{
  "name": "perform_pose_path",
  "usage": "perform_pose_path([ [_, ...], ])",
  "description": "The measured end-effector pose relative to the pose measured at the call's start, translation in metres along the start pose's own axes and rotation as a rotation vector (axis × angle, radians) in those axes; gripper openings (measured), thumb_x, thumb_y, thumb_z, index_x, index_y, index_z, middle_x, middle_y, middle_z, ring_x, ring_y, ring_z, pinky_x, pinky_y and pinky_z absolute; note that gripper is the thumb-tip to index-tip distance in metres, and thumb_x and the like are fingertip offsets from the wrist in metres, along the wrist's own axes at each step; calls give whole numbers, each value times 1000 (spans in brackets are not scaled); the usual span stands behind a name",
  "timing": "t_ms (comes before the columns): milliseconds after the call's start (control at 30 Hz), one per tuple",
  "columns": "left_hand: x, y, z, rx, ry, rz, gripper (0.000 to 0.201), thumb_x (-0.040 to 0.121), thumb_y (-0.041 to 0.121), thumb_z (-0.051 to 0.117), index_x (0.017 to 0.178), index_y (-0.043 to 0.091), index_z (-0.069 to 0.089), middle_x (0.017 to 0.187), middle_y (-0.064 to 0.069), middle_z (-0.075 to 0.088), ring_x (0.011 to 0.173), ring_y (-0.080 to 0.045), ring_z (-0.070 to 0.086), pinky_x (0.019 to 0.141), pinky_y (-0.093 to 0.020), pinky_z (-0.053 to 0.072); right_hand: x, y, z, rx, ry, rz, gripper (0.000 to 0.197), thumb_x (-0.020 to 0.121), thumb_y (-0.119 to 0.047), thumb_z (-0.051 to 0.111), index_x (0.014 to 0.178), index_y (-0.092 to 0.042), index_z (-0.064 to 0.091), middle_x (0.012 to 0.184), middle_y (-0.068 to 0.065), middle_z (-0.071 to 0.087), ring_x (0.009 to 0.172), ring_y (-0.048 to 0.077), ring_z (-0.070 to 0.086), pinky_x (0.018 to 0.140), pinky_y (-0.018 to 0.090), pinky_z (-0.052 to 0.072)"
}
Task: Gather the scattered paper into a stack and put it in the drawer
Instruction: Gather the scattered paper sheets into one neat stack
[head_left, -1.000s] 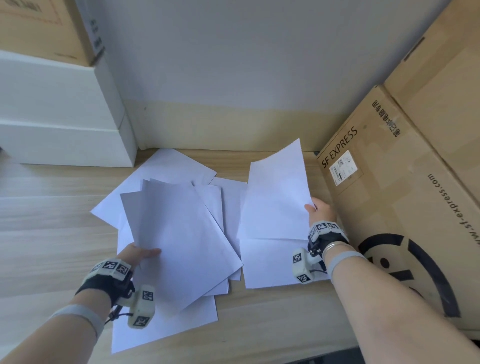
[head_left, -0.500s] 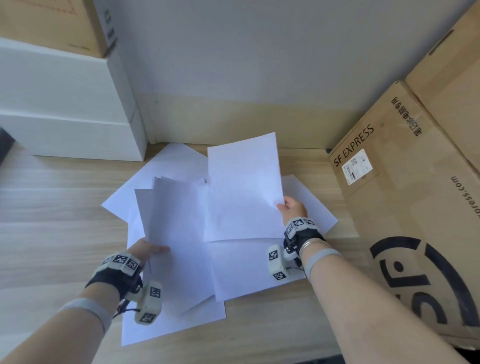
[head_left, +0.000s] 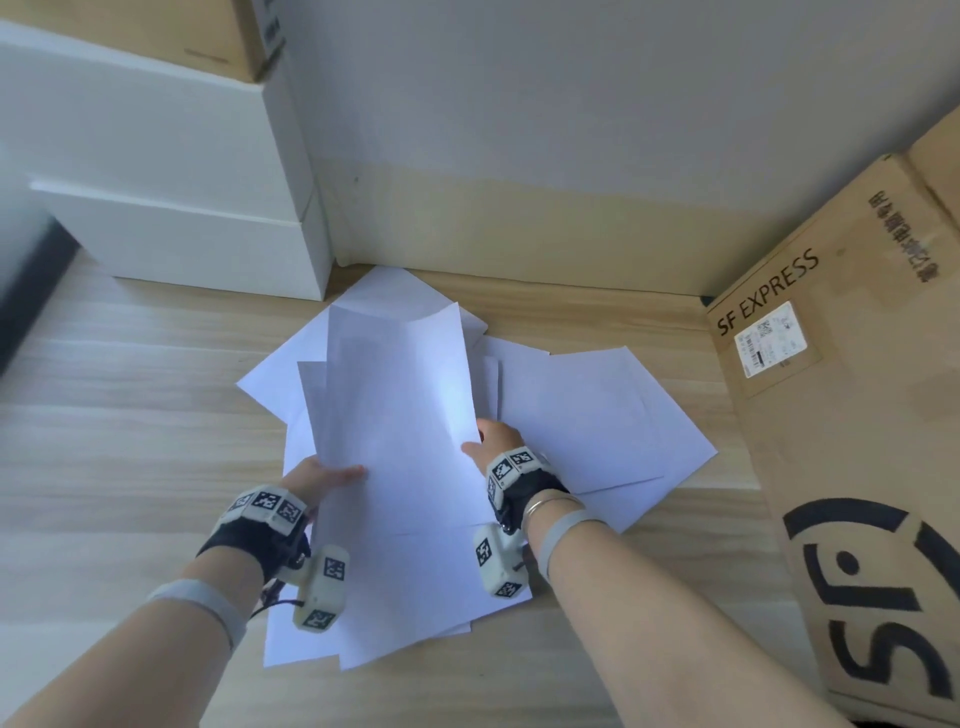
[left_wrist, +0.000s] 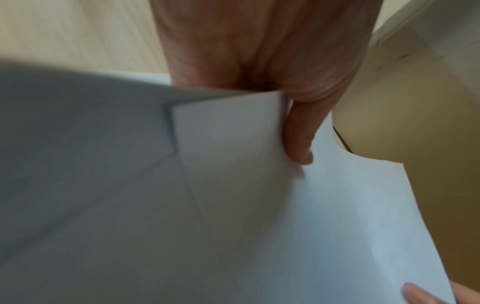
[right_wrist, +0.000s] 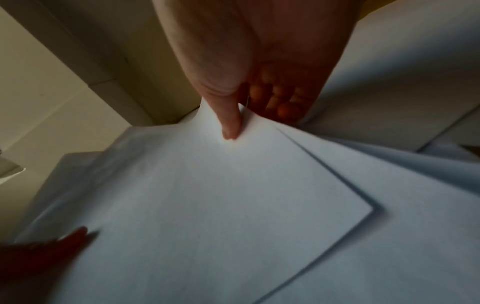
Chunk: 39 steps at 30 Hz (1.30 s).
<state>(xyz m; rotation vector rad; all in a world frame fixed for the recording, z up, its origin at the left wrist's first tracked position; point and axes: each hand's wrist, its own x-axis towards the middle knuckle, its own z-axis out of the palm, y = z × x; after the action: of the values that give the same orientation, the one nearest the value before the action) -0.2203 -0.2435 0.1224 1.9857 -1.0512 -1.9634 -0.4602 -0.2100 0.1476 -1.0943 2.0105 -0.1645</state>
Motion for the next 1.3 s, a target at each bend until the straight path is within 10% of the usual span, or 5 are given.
perform_pose_path([
  [267, -9, -6, -42, -143, 173, 134, 21, 85, -2, 59, 106, -2, 58, 45, 2, 65, 41, -16, 61, 50, -29, 49, 0, -3, -12, 34, 131, 19, 28, 91, -7, 41, 110, -12, 61, 115, 11, 65, 91, 25, 58, 85, 30, 49],
  [700, -26, -50, -108, -211, 299, 75, 32, 82, 0, 64, 113, -7, 58, 68, -13, 68, 68, -28, 59, 71, -41, 50, -24, -51, 48, -215, 80, 25, 85, 73, -24, 75, 141, -28, 23, 134, 11, 31, 121, 34, 35, 93, 40, 43],
  [867, -23, -60, -111, -197, 280, 57, 41, 78, 11, 71, 114, -6, 60, 107, -28, 63, 97, -40, 61, 95, -56, 46, -22, -55, 46, -194, 78, 37, 87, 76, -15, 73, 142, -29, 20, 135, 11, 28, 119, 36, 40, 89, 36, 45],
  [1067, -24, -57, -102, -183, 264, 57, 41, 79, 11, 70, 116, -4, 58, 107, -26, 62, 100, -41, 61, 96, -57, 45, -22, -50, 48, -133, 91, 13, 81, 77, -9, 69, 142, -27, 24, 133, 10, 31, 102, 30, 60, 81, 28, 45],
  [1300, -22, -51, -97, -171, 242, 78, 33, 84, 7, 64, 114, -3, 57, 83, -16, 62, 78, -32, 58, 84, -45, 46, -3, -55, 32, -226, -35, 44, 103, 67, -30, 81, 146, -30, 14, 138, 9, 29, 127, 33, 42, 101, 42, 43],
])
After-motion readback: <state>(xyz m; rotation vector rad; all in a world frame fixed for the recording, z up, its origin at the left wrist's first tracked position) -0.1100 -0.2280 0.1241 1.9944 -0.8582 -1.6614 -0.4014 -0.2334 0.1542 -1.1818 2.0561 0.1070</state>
